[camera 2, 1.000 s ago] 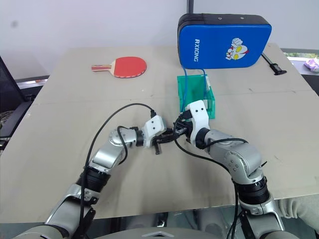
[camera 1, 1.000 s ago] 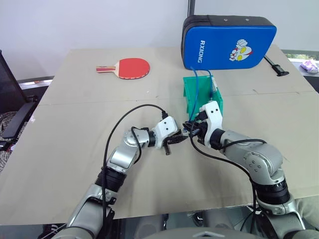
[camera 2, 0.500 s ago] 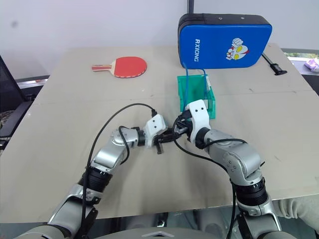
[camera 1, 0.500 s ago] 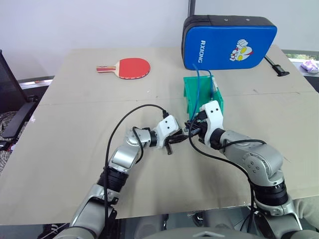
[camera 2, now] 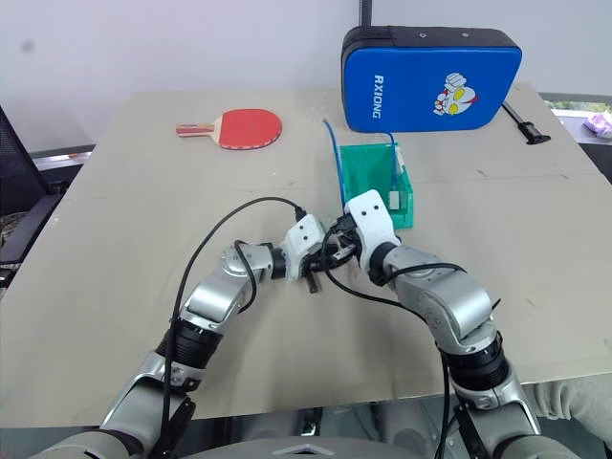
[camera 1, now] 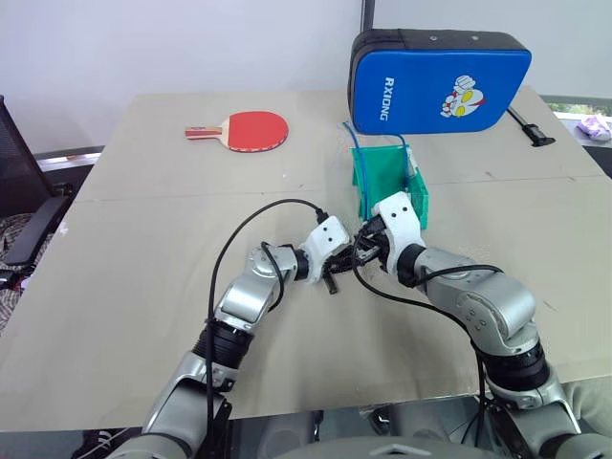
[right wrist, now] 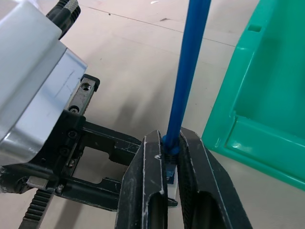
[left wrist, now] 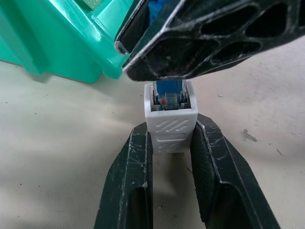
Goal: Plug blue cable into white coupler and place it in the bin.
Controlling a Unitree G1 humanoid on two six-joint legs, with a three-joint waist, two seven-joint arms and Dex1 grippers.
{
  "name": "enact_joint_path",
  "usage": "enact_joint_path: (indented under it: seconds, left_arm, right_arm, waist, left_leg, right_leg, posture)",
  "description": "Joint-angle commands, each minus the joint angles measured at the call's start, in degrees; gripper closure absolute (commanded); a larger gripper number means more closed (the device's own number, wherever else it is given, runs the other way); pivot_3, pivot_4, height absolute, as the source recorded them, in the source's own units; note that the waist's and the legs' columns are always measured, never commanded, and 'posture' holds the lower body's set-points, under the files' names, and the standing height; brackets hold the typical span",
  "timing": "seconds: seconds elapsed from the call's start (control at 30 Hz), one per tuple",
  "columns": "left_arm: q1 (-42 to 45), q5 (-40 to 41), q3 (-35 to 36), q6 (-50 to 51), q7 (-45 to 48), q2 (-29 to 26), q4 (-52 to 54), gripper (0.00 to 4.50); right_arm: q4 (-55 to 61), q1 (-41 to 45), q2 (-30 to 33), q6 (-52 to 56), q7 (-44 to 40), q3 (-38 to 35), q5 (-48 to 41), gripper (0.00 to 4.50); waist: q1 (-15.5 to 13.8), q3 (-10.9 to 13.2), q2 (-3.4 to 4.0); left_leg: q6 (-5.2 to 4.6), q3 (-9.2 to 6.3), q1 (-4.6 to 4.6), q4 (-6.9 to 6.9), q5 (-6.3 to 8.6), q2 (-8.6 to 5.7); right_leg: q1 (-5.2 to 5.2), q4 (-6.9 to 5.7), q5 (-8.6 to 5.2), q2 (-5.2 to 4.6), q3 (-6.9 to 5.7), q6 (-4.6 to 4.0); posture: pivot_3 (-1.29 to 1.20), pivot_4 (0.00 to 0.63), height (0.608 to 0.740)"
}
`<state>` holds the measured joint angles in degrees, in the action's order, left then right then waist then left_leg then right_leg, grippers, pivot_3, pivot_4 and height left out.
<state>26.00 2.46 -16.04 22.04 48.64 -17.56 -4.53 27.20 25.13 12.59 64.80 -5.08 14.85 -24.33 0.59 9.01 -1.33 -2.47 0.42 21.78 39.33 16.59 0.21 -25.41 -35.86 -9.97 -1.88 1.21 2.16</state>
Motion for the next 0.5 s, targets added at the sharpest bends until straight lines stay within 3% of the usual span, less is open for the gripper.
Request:
enact_joint_path:
  seconds: [0.03, 0.3, 0.5]
  left_arm:
    - [0.44, 0.92, -0.14, -0.03, -1.38, 1.30, 3.58, 4.01]
    - [0.15, 0.97, -0.56, 0.55, -1.95, 1.44, 4.11, 4.01]
    - [1.32, 0.89, -0.65, 0.39, -2.19, 1.96, 3.03, 4.01]
  right_arm:
    - [-1.60, -1.77, 0.64, 2.65, -1.41, 2.57, 0.73, 4.50]
    - [-3.79, -6.10, 2.96, 0.36, -5.38, 4.95, 2.86, 4.50]
    - [-8.05, -3.52, 6.84, -2.69, -11.56, 9.28, 5.31, 4.50]
  waist:
    - [-0.01, 0.00, 0.00]
    - [-0.07, -0.08, 0.02]
    - [-0.09, -0.16, 0.05]
  left_leg:
    - [0.00, 0.00, 0.00, 0.00, 0.00, 0.00]
    - [0.00, -0.07, -0.04, 0.00, 0.00, -0.02]
    - [0.00, -0.17, -0.09, 0.00, 0.00, -0.05]
  right_leg:
    - [0.00, 0.00, 0.00, 0.00, 0.00, 0.00]
    - [0.10, 0.05, -0.02, -0.03, -0.08, 0.02]
    - [0.21, 0.12, -0.06, -0.05, -0.17, 0.07]
  posture:
    - [0.00, 0.150, 0.740]
    - [0.00, 0.150, 0.740]
    - [0.00, 0.150, 0.740]
